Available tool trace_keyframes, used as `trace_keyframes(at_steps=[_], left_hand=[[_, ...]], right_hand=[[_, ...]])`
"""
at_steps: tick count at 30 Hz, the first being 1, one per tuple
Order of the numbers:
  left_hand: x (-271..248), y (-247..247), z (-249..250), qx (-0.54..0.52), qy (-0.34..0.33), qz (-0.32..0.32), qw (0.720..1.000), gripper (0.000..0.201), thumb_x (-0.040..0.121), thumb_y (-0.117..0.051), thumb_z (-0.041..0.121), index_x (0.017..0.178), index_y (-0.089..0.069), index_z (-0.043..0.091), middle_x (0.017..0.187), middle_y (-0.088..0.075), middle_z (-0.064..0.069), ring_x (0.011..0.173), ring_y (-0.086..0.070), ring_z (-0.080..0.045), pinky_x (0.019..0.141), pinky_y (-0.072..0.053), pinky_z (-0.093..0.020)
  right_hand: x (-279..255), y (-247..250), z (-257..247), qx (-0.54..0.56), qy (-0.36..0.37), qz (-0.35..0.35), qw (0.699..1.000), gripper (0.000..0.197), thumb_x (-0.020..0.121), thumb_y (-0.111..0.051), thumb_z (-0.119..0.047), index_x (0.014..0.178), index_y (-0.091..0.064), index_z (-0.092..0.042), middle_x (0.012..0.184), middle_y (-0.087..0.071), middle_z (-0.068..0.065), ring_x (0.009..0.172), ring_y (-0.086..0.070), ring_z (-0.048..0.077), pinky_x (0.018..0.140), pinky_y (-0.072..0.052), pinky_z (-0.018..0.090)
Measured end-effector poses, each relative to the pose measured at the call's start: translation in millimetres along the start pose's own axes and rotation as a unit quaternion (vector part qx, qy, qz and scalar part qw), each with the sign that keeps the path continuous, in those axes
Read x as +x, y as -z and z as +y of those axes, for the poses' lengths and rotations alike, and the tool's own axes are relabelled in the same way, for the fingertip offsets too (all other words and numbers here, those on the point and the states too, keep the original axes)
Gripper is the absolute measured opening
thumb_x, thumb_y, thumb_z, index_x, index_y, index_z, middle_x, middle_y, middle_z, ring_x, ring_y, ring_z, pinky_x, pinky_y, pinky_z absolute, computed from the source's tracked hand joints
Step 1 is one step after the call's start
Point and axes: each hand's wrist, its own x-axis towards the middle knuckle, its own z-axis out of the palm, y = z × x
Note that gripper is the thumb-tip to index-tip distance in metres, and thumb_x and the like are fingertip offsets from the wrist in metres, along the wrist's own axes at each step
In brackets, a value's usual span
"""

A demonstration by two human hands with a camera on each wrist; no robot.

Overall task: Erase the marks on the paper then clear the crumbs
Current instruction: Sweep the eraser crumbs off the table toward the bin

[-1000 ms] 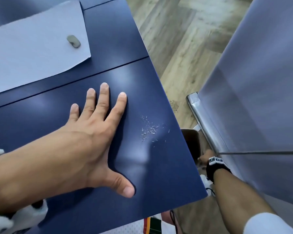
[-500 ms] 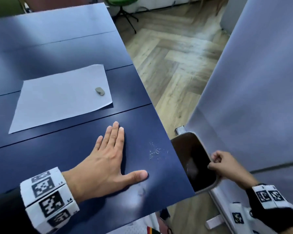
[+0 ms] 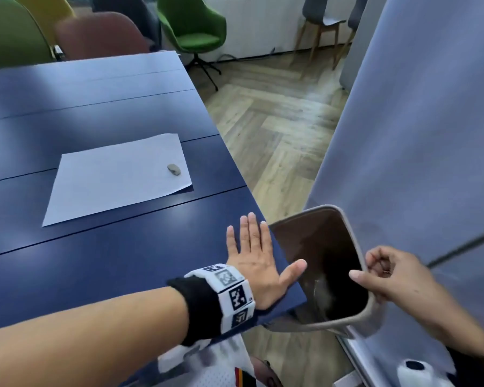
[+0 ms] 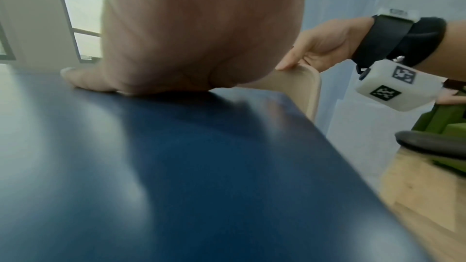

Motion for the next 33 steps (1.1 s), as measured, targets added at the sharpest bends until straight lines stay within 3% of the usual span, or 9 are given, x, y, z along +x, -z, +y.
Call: trace_keyframes(at_steps=[3, 6, 11, 15, 22, 26, 28, 31, 33], left_hand=[[6.4, 5.0, 40.5, -0.063, -0.077, -0.044, 0.994, 0.106, 0.077, 0.0, 0.08, 0.153, 0.02, 0.008, 0.159, 0.033, -0.008, 0.143, 0.035, -0.017, 0.116, 0.024, -0.042], [1.8, 28.5, 45.9, -0.189, -0.132, -0.066, 0.971, 0.08, 0.103, -0.02, 0.057, 0.155, 0.017, 0.009, 0.16, 0.031, -0.002, 0.147, 0.026, -0.013, 0.119, 0.013, -0.031], [0.4, 62.3, -45.0, -0.075, -0.021, 0.047, 0.996, 0.08, 0.103, -0.024, 0.052, 0.153, 0.018, 0.006, 0.159, 0.031, -0.01, 0.146, 0.028, -0.02, 0.12, 0.012, -0.034], [-9.7, 44.5, -91.3, 0.03, 0.108, 0.039, 0.993, 0.091, 0.096, -0.011, 0.069, 0.151, 0.023, 0.005, 0.155, 0.037, -0.014, 0.145, 0.032, -0.024, 0.12, 0.014, -0.043], [-12.6, -25.4, 5.1, 0.018, -0.008, 0.017, 1.0, 0.112, 0.055, 0.028, 0.086, 0.14, 0.033, 0.013, 0.151, 0.042, -0.012, 0.135, 0.046, -0.026, 0.107, 0.032, -0.05], [-0.1, -6.9, 47.0, -0.159, -0.097, -0.044, 0.982, 0.084, 0.097, -0.009, 0.065, 0.154, 0.017, 0.009, 0.16, 0.028, -0.004, 0.146, 0.029, -0.014, 0.118, 0.021, -0.036], [1.0, 10.8, 37.3, -0.266, -0.112, -0.038, 0.957, 0.077, 0.102, -0.014, 0.058, 0.154, 0.018, 0.011, 0.16, 0.029, 0.001, 0.148, 0.022, -0.012, 0.121, 0.011, -0.032], [3.1, 35.0, -11.4, -0.222, -0.063, 0.052, 0.972, 0.078, 0.102, -0.017, 0.056, 0.154, 0.019, 0.009, 0.16, 0.03, -0.003, 0.147, 0.024, -0.012, 0.122, 0.009, -0.034], [8.4, 46.5, -55.8, -0.136, 0.04, 0.099, 0.985, 0.082, 0.101, -0.017, 0.058, 0.153, 0.02, 0.006, 0.159, 0.032, -0.008, 0.147, 0.027, -0.019, 0.121, 0.011, -0.039]], right_hand=[[-6.4, 6.3, -4.3, 0.022, 0.0, -0.006, 1.0, 0.022, 0.075, -0.078, 0.003, 0.074, -0.056, -0.003, 0.051, -0.046, 0.001, 0.041, -0.04, 0.008, 0.039, -0.039, 0.018], [-11.1, 9.6, -9.4, 0.037, 0.009, -0.012, 0.999, 0.022, 0.076, -0.077, 0.001, 0.074, -0.055, -0.005, 0.052, -0.046, -0.002, 0.045, -0.04, 0.007, 0.04, -0.037, 0.016], [-15.4, 7.5, -17.3, 0.033, 0.031, -0.006, 0.999, 0.021, 0.076, -0.076, 0.0, 0.078, -0.056, -0.003, 0.059, -0.048, 0.003, 0.051, -0.043, 0.013, 0.042, -0.04, 0.016], [-19.7, 4.5, -21.0, 0.031, 0.037, 0.002, 0.999, 0.02, 0.077, -0.076, 0.0, 0.08, -0.056, -0.002, 0.06, -0.048, 0.005, 0.049, -0.044, 0.012, 0.042, -0.042, 0.018], [-24.0, 1.5, -18.4, 0.042, 0.028, 0.011, 0.999, 0.02, 0.076, -0.075, 0.005, 0.081, -0.055, 0.003, 0.059, -0.046, 0.008, 0.045, -0.042, 0.008, 0.039, -0.041, 0.017], [-28.6, 1.2, -17.0, 0.067, 0.017, 0.001, 0.998, 0.026, 0.069, -0.078, 0.0, 0.081, -0.055, 0.003, 0.057, -0.045, 0.005, 0.047, -0.042, 0.009, 0.039, -0.038, 0.016], [-29.7, 0.6, -16.5, 0.071, 0.02, 0.002, 0.997, 0.026, 0.068, -0.078, 0.001, 0.08, -0.055, 0.003, 0.058, -0.044, 0.006, 0.047, -0.04, 0.007, 0.039, -0.037, 0.015], [-32.0, 1.3, -14.3, 0.066, 0.03, 0.004, 0.997, 0.021, 0.074, -0.074, 0.009, 0.078, -0.054, 0.003, 0.057, -0.043, 0.006, 0.045, -0.038, 0.007, 0.038, -0.037, 0.015], [-34.3, 0.4, -12.8, 0.067, 0.029, 0.003, 0.997, 0.021, 0.075, -0.074, 0.009, 0.078, -0.054, 0.003, 0.057, -0.043, 0.006, 0.045, -0.038, 0.008, 0.038, -0.037, 0.015]])
